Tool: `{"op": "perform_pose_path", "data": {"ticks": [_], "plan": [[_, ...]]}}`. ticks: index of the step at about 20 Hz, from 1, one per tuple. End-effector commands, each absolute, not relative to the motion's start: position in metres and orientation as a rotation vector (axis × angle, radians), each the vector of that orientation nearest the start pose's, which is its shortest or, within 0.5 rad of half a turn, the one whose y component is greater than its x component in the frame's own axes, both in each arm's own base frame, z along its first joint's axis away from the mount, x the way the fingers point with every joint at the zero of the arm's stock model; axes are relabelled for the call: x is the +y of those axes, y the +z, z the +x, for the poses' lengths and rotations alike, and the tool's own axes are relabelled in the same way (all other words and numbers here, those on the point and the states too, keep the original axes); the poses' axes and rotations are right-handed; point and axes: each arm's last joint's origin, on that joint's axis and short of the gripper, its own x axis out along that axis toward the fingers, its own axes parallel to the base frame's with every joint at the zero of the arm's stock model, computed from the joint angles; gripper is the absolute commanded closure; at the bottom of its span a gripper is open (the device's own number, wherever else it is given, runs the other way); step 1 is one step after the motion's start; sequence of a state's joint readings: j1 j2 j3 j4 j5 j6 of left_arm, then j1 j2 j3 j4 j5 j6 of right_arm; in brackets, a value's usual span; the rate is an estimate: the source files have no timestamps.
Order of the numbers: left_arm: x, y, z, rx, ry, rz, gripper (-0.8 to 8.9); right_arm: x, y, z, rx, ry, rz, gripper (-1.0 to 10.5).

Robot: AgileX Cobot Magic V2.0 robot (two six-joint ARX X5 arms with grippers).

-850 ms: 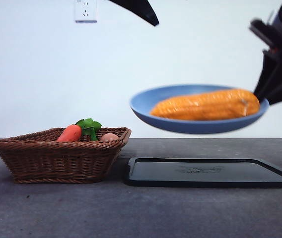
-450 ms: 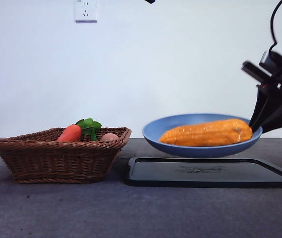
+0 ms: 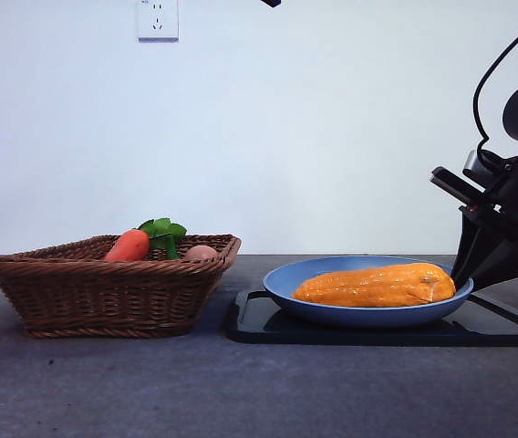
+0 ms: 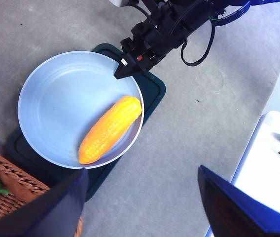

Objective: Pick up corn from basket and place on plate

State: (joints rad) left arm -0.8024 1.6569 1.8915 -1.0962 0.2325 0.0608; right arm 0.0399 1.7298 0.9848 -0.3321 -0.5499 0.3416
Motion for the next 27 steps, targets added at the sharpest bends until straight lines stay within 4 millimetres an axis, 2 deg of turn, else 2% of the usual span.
{"op": "perform_pose_path", "data": {"ticks": [1, 4, 8, 11, 15, 20, 23, 27], "plan": [[-0.247, 0.411, 0.226, 0.823, -1.003, 0.305, 4.49, 0.029, 0.161, 0.33, 1.145, 0.358, 0.56, 8.7], [-0.247, 0.41, 0.225, 0.836, -1.001, 0.309, 4.49, 0.029, 0.161, 0.329, 1.152, 0.362, 0.565, 7.3], [-0.247, 0.41, 0.225, 0.837, -1.001, 0.31, 4.49, 0.025, 0.169, 0.324, 1.151, 0.362, 0.563, 7.3], [-0.247, 0.41, 0.225, 0.837, -1.001, 0.31, 4.49, 0.019, 0.193, 0.31, 1.127, 0.361, 0.513, 7.2], [-0.246, 0.41, 0.225, 0.842, -1.0, 0.31, 4.5, 0.015, 0.239, 0.27, 1.111, 0.405, 0.434, 7.2], [-0.245, 0.408, 0.224, 0.866, -0.997, 0.317, 4.65, 0.034, 0.293, 0.208, 1.023, 0.555, 0.329, 7.3], [-0.243, 0.406, 0.222, 0.906, -0.991, 0.328, 5.63, 0.045, 0.313, 0.173, 0.971, 0.639, 0.279, 7.3], [-0.241, 0.404, 0.22, 0.945, -0.986, 0.34, 7.97, 0.052, 0.323, 0.145, 0.945, 0.728, 0.21, 9.4]]}}
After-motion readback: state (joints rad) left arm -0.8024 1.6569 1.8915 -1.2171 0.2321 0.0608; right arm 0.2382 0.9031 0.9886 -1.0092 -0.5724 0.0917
